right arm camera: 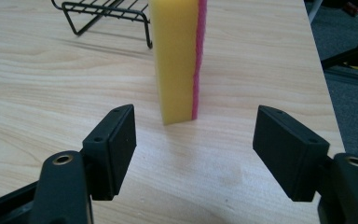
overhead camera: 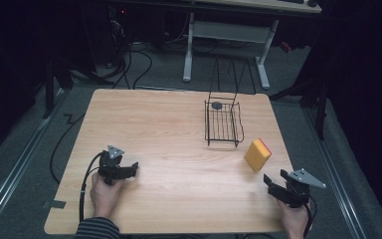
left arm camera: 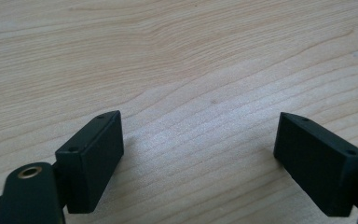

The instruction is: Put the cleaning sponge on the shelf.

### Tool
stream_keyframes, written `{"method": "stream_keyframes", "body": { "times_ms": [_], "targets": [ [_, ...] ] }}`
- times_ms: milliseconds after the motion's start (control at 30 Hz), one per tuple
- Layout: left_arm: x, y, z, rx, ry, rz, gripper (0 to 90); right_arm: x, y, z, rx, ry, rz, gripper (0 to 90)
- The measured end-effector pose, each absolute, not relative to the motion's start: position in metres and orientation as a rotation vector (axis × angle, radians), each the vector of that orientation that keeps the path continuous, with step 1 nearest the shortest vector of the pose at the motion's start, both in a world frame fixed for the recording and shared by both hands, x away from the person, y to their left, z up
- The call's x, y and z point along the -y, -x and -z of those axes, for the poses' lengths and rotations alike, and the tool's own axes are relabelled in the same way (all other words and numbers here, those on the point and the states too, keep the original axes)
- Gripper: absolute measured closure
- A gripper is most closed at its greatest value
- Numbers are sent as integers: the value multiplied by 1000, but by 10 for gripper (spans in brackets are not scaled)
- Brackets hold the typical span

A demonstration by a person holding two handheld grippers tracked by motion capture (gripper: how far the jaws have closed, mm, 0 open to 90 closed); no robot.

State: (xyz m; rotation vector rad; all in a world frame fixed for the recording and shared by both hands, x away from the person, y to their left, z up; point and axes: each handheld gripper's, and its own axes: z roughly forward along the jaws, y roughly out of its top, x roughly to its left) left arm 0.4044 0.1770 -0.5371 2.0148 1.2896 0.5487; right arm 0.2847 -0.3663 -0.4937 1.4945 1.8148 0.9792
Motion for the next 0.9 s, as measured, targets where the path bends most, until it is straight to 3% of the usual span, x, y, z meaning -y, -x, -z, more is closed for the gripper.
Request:
{"method": "stream_keyframes", "body": {
  "times_ms": [900],
  "targets": [
    [-177, -404, 537, -1289, -2015, -549, 163, 353, -323, 477, -1824, -1457, -1048, 304]
  ]
}}
